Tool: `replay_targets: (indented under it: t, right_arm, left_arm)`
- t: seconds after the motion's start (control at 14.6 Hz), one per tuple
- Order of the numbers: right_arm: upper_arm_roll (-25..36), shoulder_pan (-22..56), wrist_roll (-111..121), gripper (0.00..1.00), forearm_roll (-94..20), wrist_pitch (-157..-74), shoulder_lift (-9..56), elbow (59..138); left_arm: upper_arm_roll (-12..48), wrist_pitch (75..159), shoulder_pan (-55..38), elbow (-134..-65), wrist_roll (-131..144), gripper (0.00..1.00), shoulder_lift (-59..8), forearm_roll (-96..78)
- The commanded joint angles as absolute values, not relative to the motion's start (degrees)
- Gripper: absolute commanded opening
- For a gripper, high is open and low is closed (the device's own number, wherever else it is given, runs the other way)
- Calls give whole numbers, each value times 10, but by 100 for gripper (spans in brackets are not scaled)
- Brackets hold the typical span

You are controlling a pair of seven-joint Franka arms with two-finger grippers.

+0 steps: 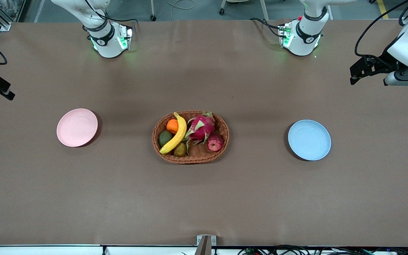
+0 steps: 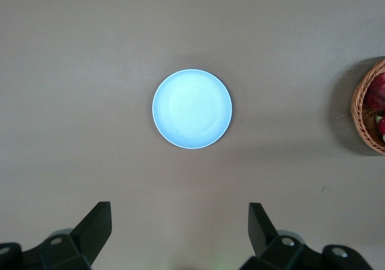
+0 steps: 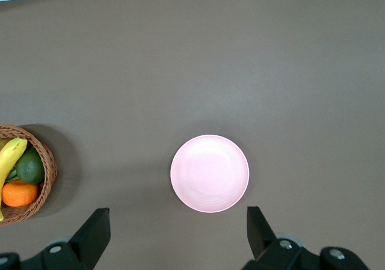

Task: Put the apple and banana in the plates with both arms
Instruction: 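Move the right gripper toward the basket while the left gripper follows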

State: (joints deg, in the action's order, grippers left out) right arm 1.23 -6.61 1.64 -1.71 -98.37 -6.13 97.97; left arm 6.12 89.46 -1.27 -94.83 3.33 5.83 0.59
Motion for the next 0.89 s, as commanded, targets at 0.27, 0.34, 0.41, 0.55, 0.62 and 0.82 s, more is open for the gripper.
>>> replay_targets:
  t: [0.27,0.34,0.41,0.55,0.62,0.82]
  right_arm:
    - [6,-70,21,100,-2,-984,-66,983]
    - [5,-69,21,100,-2,-983,-62,983]
    - [5,-66,20,100,-2,-984,-58,983]
    - [5,-41,18,100,-3,-986,-28,982]
    - [5,-29,18,100,-2,-986,-18,982]
    - [4,17,5,100,-17,-997,35,982]
  left_arm:
    - [62,877,-14,-880,27,100,4,14]
    - [63,877,-18,-858,28,100,-21,15]
    - [67,877,-20,-849,38,100,-39,9]
    - [81,885,-36,-848,86,100,-69,7]
    - [89,890,-49,-846,114,100,-89,7]
    - [91,949,-105,-840,206,100,-154,9]
